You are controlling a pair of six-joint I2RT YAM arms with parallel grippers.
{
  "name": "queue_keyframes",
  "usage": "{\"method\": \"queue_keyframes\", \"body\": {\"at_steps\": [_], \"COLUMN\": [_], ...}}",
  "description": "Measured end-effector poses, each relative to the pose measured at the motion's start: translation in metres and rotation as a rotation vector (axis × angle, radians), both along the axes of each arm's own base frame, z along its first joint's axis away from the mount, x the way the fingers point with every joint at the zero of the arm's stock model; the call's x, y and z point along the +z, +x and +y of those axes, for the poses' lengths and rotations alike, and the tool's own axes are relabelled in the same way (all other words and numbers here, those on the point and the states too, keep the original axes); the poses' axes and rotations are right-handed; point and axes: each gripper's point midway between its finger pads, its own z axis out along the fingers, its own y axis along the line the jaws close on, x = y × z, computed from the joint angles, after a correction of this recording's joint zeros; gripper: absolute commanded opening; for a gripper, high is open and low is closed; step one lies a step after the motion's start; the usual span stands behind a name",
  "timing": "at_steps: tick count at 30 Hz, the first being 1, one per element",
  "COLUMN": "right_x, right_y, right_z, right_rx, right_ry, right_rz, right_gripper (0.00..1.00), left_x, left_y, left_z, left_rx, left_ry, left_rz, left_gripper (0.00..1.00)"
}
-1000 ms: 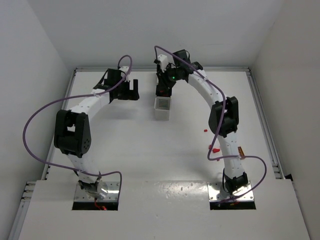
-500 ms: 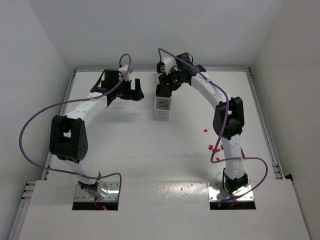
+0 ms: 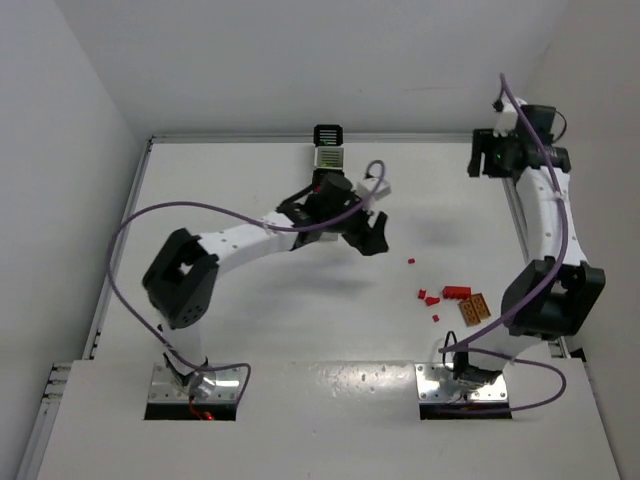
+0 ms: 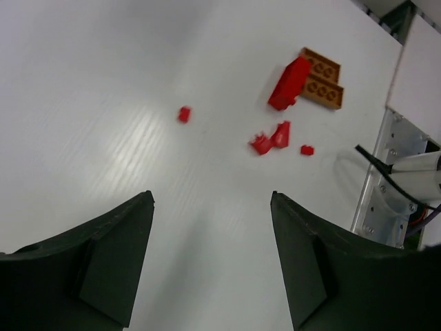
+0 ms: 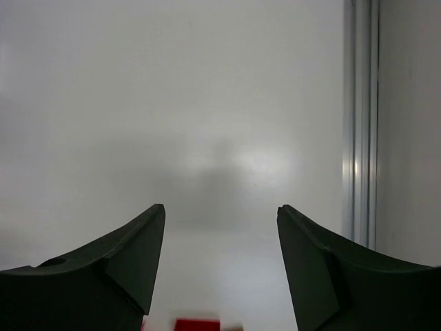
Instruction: Sort the legos into containers by color
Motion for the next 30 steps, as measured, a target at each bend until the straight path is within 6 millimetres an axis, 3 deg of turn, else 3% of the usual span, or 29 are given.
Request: {"method": "queue_keyframes", "body": {"at_steps": [2, 6, 10, 14, 18, 27, 30], "right_x": [-0.027, -0.087, -0.110, -0.104, -0.089, -0.065, -0.061], "right_y": [-0.032, -0.094, -0.135, -0.145, -0.145, -0.153, -0.152], "right_z": [-0.028, -0.065, -0.090, -0.090, -0.082, -0.071, -0.068], "right_rx": [-0.075, -0.184, -0.274, -0.269, -0.232, -0.201, -0.191], "right_ry": [-0.001, 0.053, 0.146, 0.208, 0.252, 0.298, 0.302], "right_rz": [0.082, 0.280, 0.367, 0.352, 0.322, 0.259, 0.245], "right_gripper": [0.66, 0.66, 0.66, 0.66, 0.66, 0.66, 0.65], "left_x": [-0.006, -0.028, -0.059, -0.102, -0.129, -0.130, -0.131], "left_y": [-0.013, -0.036, -0.056, -0.076, -0.086, -0.070, -0.064], "left_z": [-0.042, -0.107, -0.150, -0.168, -0.181, -0.208, -0.217], "left_rx": [-0.081, -0.213, -0.323, -0.389, -0.413, -0.366, -0.357], "left_ry": [-0.002, -0.001, -0.013, 0.024, 0.050, 0.024, 0.014], "left_rz": [-0.009, -0.020, 0.004, 0.028, 0.016, -0.062, -0.081], "left_gripper": [0.78, 0.85, 0.87, 0.89, 0.89, 0.90, 0.83]}}
